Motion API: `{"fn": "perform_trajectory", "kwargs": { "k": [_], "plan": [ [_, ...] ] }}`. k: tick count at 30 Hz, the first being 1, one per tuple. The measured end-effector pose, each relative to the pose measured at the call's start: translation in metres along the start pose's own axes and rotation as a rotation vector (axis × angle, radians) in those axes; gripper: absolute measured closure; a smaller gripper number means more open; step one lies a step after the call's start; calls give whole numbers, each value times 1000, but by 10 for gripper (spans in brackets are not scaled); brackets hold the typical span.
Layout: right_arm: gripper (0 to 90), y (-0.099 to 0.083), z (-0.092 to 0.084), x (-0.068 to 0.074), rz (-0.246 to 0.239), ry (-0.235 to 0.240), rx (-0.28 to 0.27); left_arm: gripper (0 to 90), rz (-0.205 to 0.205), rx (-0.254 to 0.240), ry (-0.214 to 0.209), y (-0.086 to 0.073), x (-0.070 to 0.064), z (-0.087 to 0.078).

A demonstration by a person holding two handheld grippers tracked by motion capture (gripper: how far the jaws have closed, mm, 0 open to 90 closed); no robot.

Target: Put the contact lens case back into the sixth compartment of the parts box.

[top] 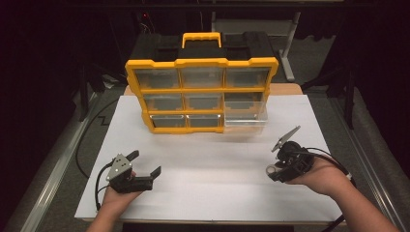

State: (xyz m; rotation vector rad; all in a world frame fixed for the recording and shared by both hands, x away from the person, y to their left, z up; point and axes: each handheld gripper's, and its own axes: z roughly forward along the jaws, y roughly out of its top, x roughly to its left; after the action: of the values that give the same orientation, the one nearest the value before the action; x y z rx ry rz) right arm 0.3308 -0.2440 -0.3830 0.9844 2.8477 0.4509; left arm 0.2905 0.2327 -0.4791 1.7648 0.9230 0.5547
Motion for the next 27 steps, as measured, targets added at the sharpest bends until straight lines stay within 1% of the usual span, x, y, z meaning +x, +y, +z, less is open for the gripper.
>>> {"fn": "perform_trajectory", "kwargs": {
  "k": [3,10,13,15,19,21,23,25,27],
  "plan": [
    [498,4,-7,-1,-17,-6,13,3,0,0,0,0,0,0],
    [498,9,-19,-4,-22,-10,22,3,-4,-2,-1,0,0,0],
    [498,11,-24,-5,-29,-15,23,3,0,1,-1,0,0,0],
    [498,13,-29,-6,-30,-17,22,3,-5,-3,-1,0,0,1],
    [498,18,-39,-8,-42,-13,18,3,3,1,-4,0,0,0],
    [498,20,-44,-9,-45,-13,21,3,-3,-1,-4,0,-1,1],
    [498,22,-49,-11,-50,-12,21,3,1,0,-4,0,-1,1],
    [498,24,-54,-11,-44,-10,19,3,4,-2,-4,0,-1,1],
    [498,27,-60,-13,-48,-14,12,3,6,2,-5,-1,-1,1]
  ]
}}
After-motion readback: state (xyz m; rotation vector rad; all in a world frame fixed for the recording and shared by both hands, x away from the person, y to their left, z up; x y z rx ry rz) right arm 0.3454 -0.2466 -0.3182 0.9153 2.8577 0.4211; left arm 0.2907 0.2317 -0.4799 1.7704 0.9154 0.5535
